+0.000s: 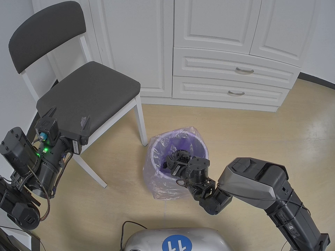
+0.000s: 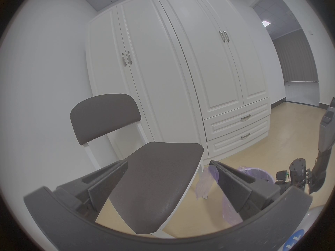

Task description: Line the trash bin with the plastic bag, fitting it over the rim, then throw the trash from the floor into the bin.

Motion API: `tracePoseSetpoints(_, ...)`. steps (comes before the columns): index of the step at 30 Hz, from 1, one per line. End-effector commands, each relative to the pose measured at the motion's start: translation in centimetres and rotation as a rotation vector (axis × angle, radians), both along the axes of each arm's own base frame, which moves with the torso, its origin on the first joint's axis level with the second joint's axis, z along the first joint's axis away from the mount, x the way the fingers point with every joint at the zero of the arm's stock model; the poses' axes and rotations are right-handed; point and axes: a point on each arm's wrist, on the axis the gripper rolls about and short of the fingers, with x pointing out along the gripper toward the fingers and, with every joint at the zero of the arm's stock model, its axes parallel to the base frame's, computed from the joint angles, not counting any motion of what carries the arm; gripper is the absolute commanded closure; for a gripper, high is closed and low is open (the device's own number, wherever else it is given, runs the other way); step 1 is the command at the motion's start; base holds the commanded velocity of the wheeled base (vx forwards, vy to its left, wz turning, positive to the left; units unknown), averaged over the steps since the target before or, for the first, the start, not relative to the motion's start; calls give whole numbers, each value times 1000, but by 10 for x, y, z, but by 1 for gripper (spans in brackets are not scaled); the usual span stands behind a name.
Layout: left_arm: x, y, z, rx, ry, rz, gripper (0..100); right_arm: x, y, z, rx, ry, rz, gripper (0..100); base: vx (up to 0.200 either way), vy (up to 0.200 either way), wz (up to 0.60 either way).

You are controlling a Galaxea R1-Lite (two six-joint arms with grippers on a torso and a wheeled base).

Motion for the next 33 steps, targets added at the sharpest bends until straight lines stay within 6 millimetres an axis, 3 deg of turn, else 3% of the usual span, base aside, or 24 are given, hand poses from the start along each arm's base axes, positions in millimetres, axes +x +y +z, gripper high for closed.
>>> tracePoseSetpoints(1,0,0,0,0,0,0,0,0,1,3,5,-6,3,0,0,0,0)
tracePoseSetpoints(12,0,0,1,-2,-3,1,0,-10,12,29,51,-51,25,0,0,0,0)
tracePoseSetpoints(18,0,0,1,-2,-3,0,0,-32,25,55,90,-99,74,0,0,0,0)
tracePoseSetpoints(33,0,0,0,0,0,0,0,-59,18,121,138,-186,105,0,0,0,0)
